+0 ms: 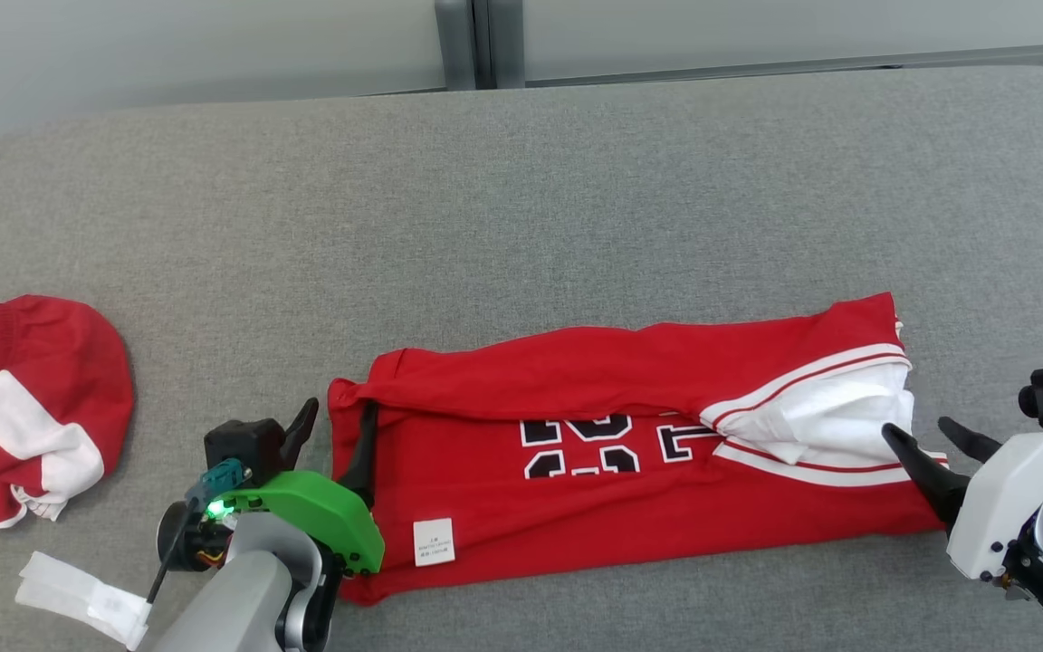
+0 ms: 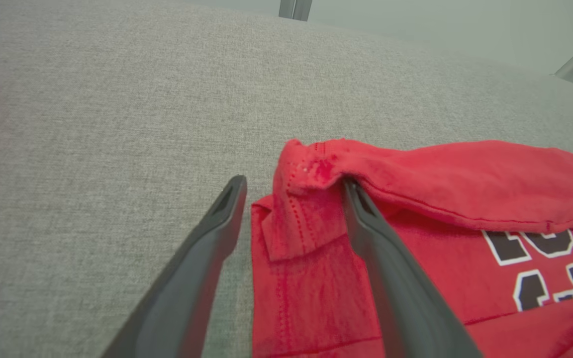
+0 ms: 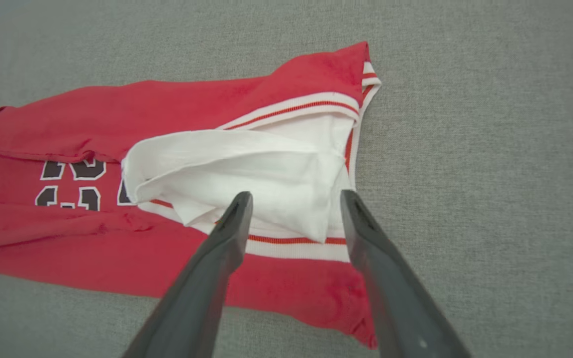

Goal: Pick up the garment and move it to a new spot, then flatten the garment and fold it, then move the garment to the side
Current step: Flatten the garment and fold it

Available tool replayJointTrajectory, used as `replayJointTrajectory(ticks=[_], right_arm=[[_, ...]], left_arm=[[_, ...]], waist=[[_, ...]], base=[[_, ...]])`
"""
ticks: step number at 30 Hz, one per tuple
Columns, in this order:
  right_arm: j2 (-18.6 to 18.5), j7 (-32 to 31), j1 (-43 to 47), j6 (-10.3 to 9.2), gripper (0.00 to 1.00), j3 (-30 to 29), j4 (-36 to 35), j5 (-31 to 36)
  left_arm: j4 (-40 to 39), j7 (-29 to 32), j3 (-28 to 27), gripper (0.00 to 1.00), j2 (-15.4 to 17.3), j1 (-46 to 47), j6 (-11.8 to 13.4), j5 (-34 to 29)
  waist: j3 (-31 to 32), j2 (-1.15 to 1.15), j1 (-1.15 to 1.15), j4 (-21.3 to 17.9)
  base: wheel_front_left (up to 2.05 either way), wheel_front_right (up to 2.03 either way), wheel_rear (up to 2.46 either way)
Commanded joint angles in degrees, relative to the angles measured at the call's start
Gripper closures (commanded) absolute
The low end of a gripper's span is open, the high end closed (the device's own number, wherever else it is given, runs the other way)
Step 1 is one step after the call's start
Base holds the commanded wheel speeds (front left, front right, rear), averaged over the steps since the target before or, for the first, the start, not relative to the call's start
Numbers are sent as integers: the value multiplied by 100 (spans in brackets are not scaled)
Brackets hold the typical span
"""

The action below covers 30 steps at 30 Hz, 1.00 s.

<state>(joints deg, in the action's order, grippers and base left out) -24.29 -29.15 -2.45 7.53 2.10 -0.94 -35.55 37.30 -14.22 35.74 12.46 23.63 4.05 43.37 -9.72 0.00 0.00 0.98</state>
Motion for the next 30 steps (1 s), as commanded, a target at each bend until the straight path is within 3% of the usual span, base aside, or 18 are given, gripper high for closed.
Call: replayJointTrajectory(ticks=[1,5,9,14,20,25,30], right_arm=[[-5,-7,119,-9,0,-61,-14,55],[30,79,175,-9,0,-227,-102,110],[168,217,275,-9,0,-478,-121,144],[392,329,349,-8,0,-780,8,187],[652,436,143,-8,0,-1118,331,346],[872,493,-194,-6,0,-1311,839,561],[1038,449,-647,-6,0,-1354,1552,818]], left_arm=[[2,-49,-57,0,68,-136,37,63],[-205,-98,-338,0,97,-348,31,68],[-1014,-94,-1159,0,35,-792,-105,-300],[-1957,-96,-2194,0,-297,-1448,-540,-1189],[-2524,-98,-2971,0,-725,-1957,-978,-2103],[-2825,-90,-3289,0,-902,-2213,-1118,-2464],[-2893,-90,-3265,0,-944,-2284,-1153,-2514]], waist=[[27,0,0,-9],[115,0,0,-5],[237,0,0,40],[438,0,0,164],[599,0,0,264],[622,0,0,298],[581,0,0,352]], base=[[0,0,0],[0,0,0],[0,0,0],[0,0,0],[0,0,0],[0,0,0],[0,0,0]])
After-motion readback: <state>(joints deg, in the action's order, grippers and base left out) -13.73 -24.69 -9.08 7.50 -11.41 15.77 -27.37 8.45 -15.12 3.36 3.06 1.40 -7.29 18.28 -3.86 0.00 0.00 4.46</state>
